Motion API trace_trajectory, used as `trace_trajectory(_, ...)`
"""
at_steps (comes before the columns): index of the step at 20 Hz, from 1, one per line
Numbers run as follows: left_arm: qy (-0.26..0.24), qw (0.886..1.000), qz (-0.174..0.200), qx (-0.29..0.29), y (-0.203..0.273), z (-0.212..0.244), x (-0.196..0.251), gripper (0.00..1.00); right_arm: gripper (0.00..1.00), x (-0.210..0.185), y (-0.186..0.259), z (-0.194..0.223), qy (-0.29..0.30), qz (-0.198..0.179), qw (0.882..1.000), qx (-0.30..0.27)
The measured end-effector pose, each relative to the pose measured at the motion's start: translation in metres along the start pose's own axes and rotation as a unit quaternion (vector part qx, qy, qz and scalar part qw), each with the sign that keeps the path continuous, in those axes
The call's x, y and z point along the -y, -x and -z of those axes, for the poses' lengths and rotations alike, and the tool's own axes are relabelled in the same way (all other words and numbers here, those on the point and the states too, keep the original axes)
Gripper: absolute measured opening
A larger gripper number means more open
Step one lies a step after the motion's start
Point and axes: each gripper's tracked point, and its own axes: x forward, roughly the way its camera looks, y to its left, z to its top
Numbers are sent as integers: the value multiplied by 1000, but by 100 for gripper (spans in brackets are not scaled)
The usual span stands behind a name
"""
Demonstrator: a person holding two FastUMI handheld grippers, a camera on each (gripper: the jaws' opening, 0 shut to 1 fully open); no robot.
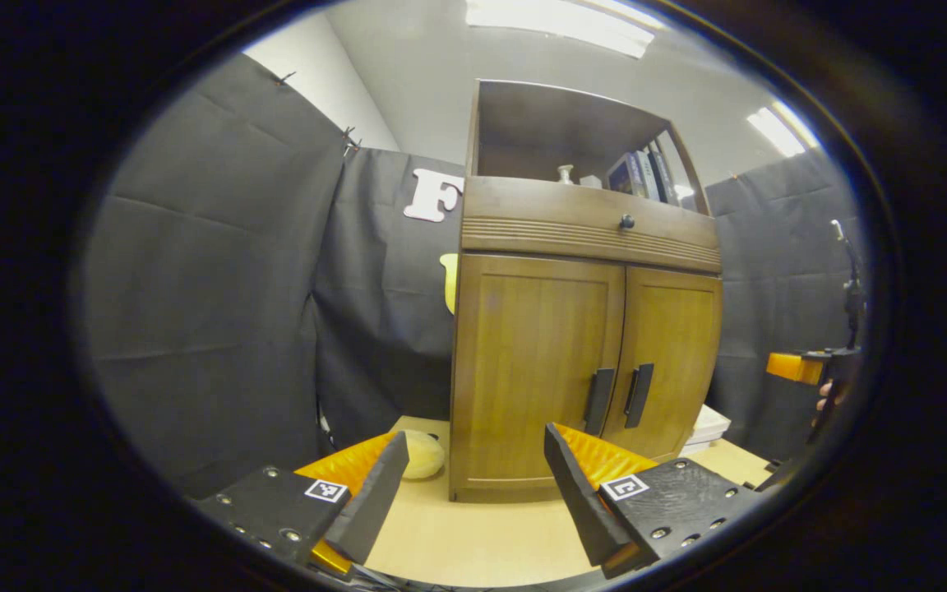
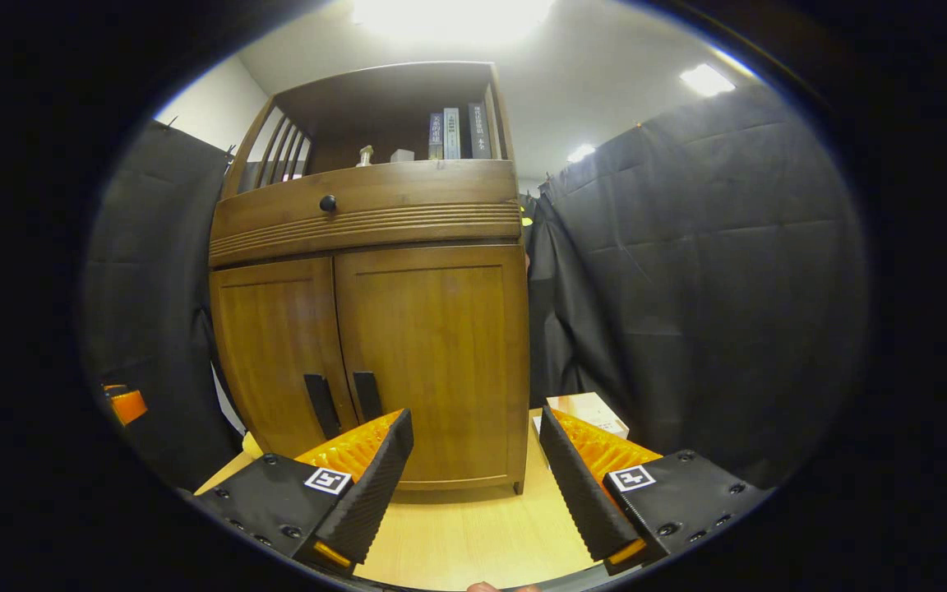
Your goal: Open the right door of the double-door shoe cabinet with the right hand, and open the left door with the left hand.
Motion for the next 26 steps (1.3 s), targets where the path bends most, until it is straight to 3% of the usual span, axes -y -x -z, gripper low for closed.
trace_trajectory(2, 6, 1000, 7, 1, 1, 4, -7, 96, 98, -14, -1, -3, 11, -6, 1000, 1)
trace_trajectory(4, 7, 1000, 11, 3, 4, 7, -14, 96, 98, -25, -2, -8, 18, -10, 1000, 9)
trace_trajectory(5, 8, 1000, 13, 1, 7, 10, -15, 96, 92, -31, -3, -11, 16, -13, 1000, 11)
trace_trajectory(8, 18, 1000, 16, -4, 8, 18, -32, 96, 92, -53, -10, -14, 4, -27, 1000, 10)
trace_trajectory(9, 23, 1000, 18, -7, 7, 21, -35, 96, 98, -59, -13, -16, 1, -32, 999, 10)
trace_trajectory(11, 23, 1000, 15, -15, 4, 28, -37, 96, 92, -69, -21, -17, 1, -43, 999, 9)
trace_trajectory(13, 18, 1000, 4, -16, 7, 30, -41, 95, 92, -78, -33, -16, 8, -53, 999, 8)
trace_trajectory(14, 16, 1000, -1, -17, 6, 30, -42, 95, 98, -81, -39, -15, 11, -59, 998, 8)
trace_trajectory(16, 14, 1000, -12, -17, 3, 30, -45, 95, 92, -89, -55, -11, 13, -70, 997, 6)
trace_trajectory(26, 12, 997, -75, -33, -14, 39, -57, 96, 93, -124, -141, 23, 3, -114, 993, -31)
